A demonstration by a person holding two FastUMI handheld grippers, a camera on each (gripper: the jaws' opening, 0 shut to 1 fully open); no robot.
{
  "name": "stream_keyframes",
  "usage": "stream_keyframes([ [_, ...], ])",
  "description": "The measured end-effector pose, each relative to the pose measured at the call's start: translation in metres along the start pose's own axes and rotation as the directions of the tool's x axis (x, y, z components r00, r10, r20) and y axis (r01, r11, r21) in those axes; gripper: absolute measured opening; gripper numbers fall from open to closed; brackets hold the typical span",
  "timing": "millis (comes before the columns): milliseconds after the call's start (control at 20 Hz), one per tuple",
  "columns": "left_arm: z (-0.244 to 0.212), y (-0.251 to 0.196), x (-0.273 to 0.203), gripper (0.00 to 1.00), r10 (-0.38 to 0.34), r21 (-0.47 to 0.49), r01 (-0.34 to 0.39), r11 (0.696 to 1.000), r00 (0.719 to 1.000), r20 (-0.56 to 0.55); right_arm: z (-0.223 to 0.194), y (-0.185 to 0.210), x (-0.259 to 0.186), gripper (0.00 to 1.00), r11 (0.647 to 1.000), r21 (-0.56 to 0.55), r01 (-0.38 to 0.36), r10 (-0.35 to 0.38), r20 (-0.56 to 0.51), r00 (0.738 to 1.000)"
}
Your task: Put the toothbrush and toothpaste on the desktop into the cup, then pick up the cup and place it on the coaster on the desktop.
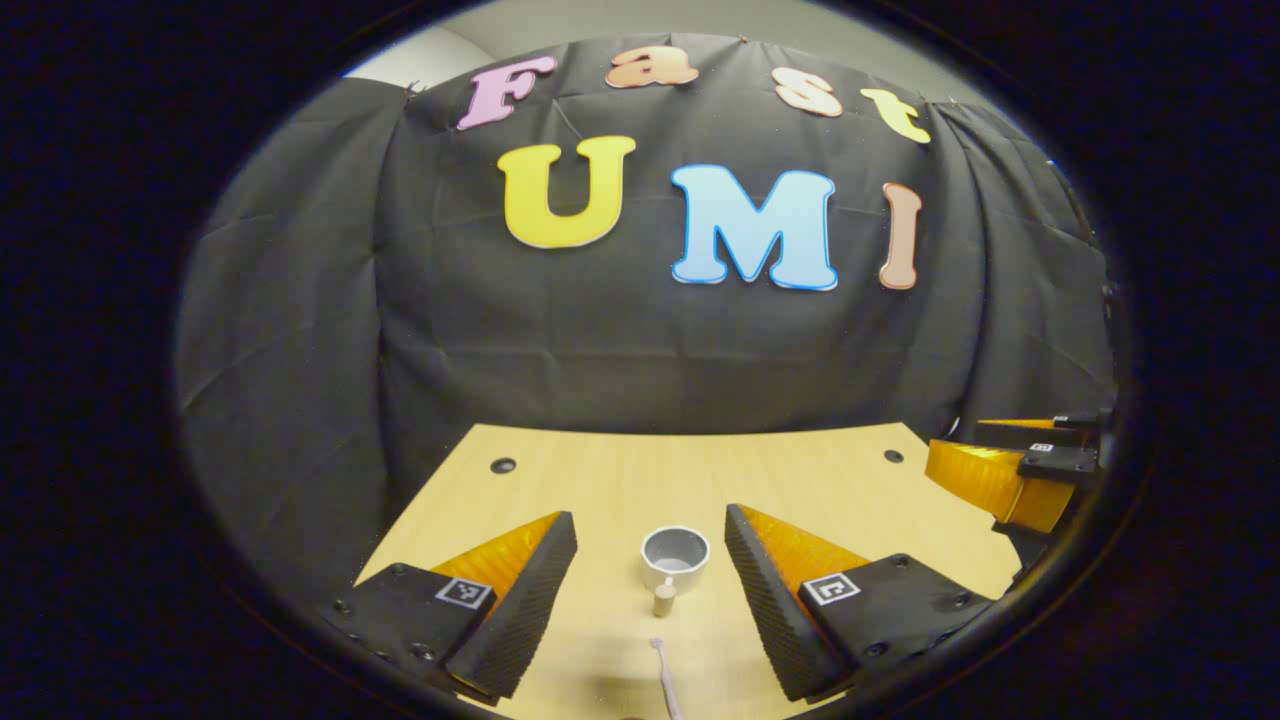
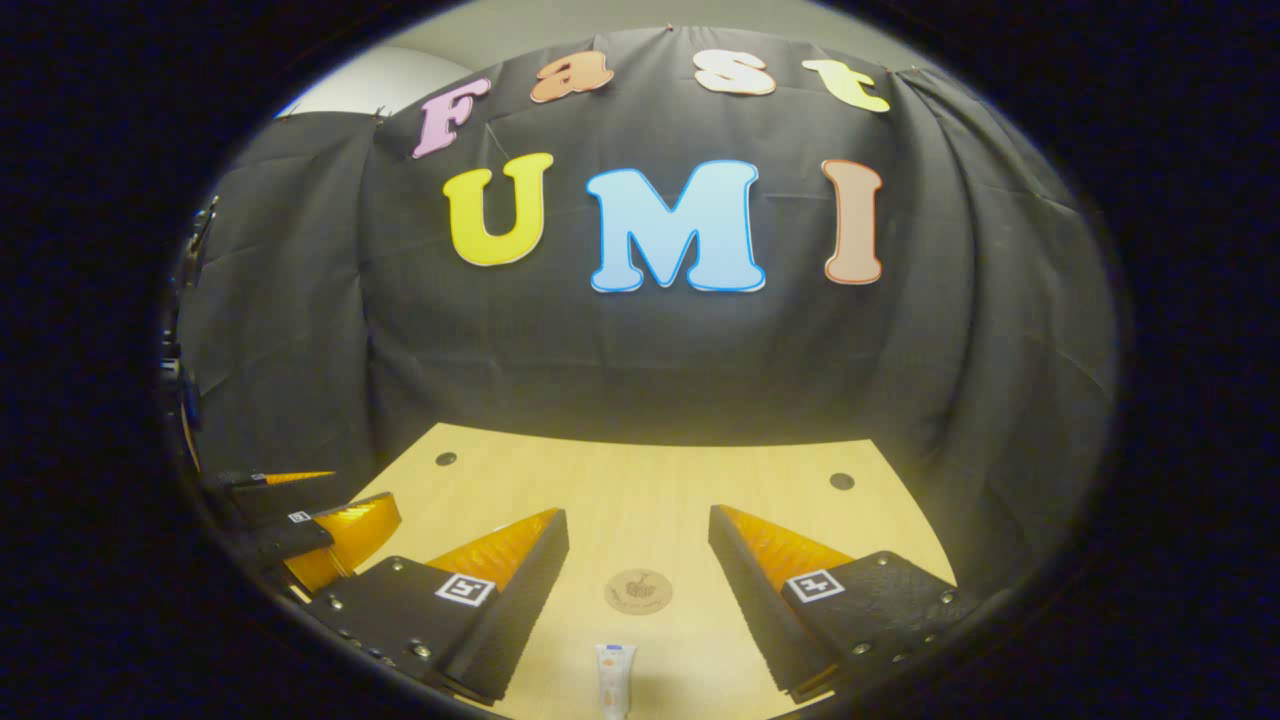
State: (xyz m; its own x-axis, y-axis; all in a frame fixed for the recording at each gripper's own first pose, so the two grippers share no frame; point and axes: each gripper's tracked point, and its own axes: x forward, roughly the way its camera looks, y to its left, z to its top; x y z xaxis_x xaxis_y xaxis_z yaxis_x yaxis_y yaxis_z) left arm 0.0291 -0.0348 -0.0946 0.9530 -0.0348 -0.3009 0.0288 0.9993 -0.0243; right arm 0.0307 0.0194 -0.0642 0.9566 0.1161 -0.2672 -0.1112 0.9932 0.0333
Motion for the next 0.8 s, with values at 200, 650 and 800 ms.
stream_keyframes([
  [200,-0.039,0.000,0.017,0.97,-0.022,-0.018,0.021,1.000,0.994,-0.109,-0.030,0.001,0.009,0.90,1.000,0.005,-0.008,0.009,-0.105,0.994],
  [650,-0.134,0.001,0.031,0.97,-0.024,-0.034,0.013,0.999,0.943,-0.332,-0.109,0.007,0.023,0.93,0.999,0.041,-0.020,0.032,-0.319,0.947],
  [800,-0.167,0.006,0.034,0.92,-0.016,-0.036,0.001,0.999,0.918,-0.395,-0.139,0.011,0.024,0.93,0.998,0.053,-0.021,0.040,-0.384,0.922],
])
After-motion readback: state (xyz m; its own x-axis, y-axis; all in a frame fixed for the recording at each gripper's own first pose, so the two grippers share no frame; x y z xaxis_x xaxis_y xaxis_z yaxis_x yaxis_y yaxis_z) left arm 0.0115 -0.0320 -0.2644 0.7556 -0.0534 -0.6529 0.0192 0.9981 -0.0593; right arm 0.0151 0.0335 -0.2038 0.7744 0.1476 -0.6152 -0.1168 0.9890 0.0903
